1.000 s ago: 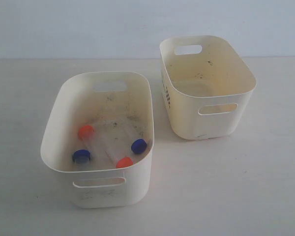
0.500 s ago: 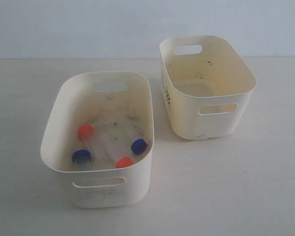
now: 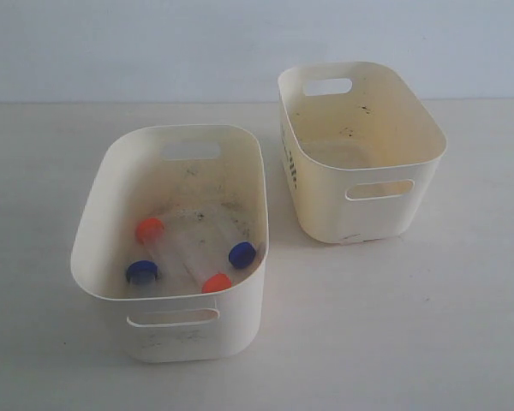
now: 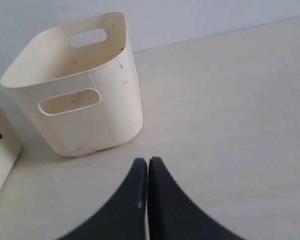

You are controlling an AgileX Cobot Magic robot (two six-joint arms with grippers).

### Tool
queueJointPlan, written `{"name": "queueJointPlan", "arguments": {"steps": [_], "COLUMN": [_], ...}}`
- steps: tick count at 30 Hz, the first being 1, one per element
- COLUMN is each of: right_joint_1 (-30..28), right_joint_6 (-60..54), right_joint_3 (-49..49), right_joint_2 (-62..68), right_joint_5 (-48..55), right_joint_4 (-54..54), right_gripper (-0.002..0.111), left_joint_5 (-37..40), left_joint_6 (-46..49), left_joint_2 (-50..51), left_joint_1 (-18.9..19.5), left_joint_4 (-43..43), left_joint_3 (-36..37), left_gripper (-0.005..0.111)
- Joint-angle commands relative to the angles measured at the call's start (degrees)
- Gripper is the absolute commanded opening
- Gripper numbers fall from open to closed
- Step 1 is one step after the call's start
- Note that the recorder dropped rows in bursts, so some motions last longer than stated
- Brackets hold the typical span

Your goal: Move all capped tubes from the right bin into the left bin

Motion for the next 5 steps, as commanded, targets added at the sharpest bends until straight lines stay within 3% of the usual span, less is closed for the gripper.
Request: {"name": "queueJointPlan", "arguments": {"steps": [1, 5], "right_joint_1": [-0.2, -0.2], "right_joint_6": [-0.1, -0.1], "right_joint_3": [0.0, 0.0], "right_joint_2": [-0.3, -0.3], "right_joint_5": [-0.2, -0.2], "right_joint_4": [0.0, 0.0], "right_gripper": [0.000, 0.000], "left_joint_5": [-0.3, -0.3], "left_joint_6": [-0.5, -0.5], "left_joint_2": [0.0, 0.0], "left_joint_1": [0.0, 0.0], "left_joint_4": [-0.4, -0.4], "left_joint_3": [-0.2, -0.2], "left_gripper": [0.004, 0.004]}}
